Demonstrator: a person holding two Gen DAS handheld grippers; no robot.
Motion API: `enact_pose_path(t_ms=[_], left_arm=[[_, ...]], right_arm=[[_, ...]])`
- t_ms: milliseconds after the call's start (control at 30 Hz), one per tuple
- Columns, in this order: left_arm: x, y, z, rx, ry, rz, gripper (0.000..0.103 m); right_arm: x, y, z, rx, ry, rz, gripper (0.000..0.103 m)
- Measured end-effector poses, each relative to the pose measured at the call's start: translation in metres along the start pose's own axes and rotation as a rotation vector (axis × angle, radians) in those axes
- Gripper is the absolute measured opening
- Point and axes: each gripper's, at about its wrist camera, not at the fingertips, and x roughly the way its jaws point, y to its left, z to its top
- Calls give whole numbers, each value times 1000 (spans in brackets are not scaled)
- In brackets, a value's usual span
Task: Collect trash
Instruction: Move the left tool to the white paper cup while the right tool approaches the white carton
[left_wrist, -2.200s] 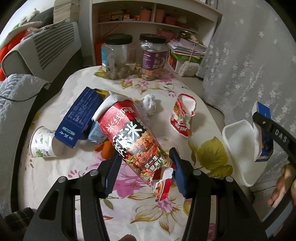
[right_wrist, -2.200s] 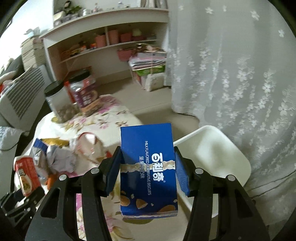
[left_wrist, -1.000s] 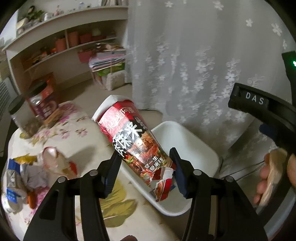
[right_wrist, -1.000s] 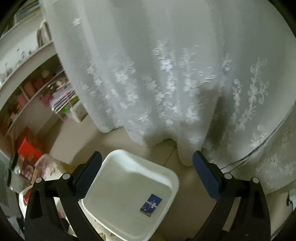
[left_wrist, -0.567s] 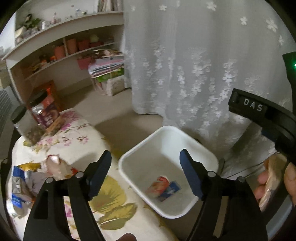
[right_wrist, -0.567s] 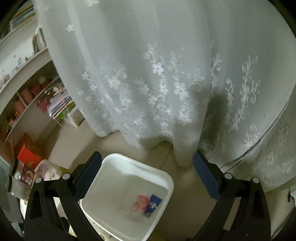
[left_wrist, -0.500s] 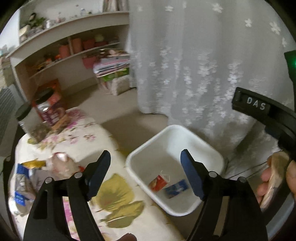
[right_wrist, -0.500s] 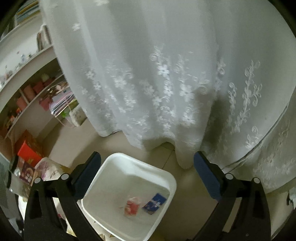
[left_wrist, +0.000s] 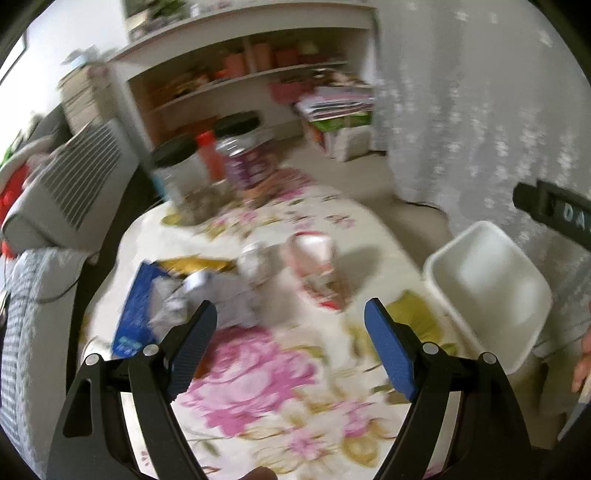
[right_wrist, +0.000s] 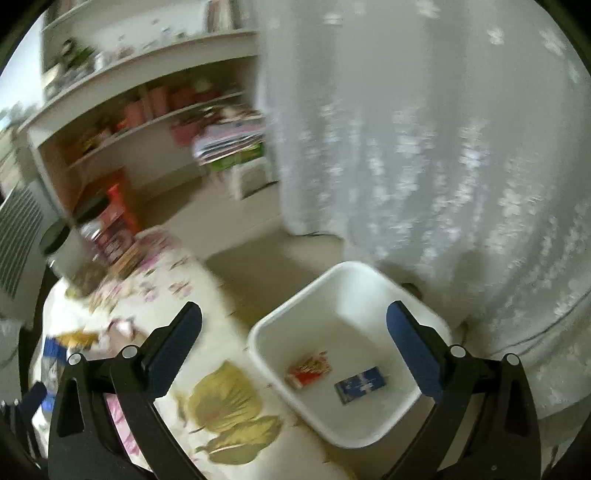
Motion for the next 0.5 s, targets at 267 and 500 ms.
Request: enact_pose_path(t_ms=[267,500], left_arm=[[11,66,-24,-90,52,72,80],[28,113,-38,-124,110,130,86]], right_arm=[[6,69,-26,-126,53,55,96],[9,116,-46,-229,79,90,96]])
